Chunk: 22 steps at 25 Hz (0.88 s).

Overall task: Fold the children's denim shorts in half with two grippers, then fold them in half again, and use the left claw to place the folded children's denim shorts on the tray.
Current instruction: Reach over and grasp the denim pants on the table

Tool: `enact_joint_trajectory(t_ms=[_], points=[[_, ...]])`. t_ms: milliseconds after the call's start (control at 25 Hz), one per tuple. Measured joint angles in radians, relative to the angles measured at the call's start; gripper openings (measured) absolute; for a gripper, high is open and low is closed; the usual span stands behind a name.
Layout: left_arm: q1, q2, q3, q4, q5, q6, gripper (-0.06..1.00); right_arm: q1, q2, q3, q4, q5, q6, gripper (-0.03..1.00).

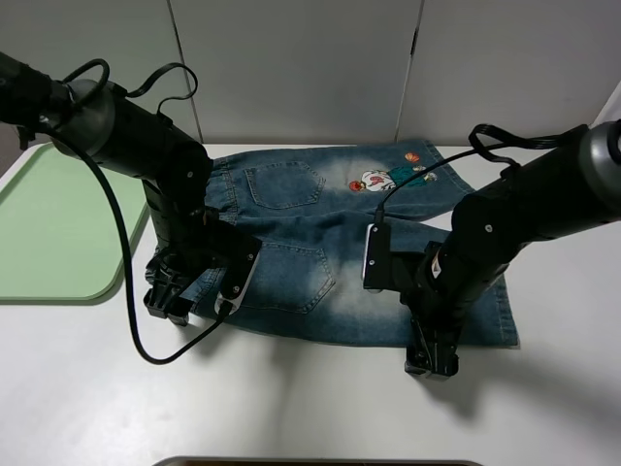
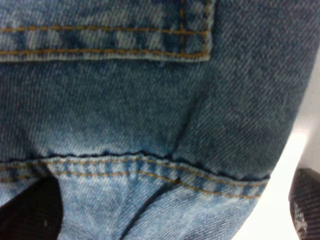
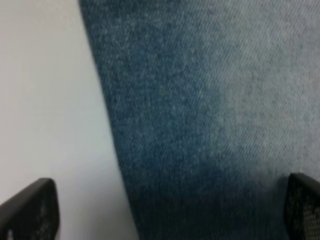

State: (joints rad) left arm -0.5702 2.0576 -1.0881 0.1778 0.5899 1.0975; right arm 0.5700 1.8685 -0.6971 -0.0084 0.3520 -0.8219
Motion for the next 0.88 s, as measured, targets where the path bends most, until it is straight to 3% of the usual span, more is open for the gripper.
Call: enact_joint_trajectory(t_ms=[280, 480, 720, 880], points=[[0.000, 0.001, 0.000, 0.001, 0.000, 0.000, 0.89, -0.008, 0.060, -0.068, 0.031, 0.096, -0.016, 0.69], [0.000, 0.001, 0.000, 0.001, 0.000, 0.000, 0.88, -0.008, 0.066, -0.073, 0.035, 0.103, -0.022, 0.68], [0.000, 0.001, 0.000, 0.001, -0.003, 0.003, 0.78, -0.008, 0.066, -0.073, 0.044, 0.095, -0.023, 0.44], [0.000, 0.001, 0.000, 0.000, -0.006, 0.006, 0.62, -0.008, 0.067, -0.073, 0.046, 0.083, -0.023, 0.25]])
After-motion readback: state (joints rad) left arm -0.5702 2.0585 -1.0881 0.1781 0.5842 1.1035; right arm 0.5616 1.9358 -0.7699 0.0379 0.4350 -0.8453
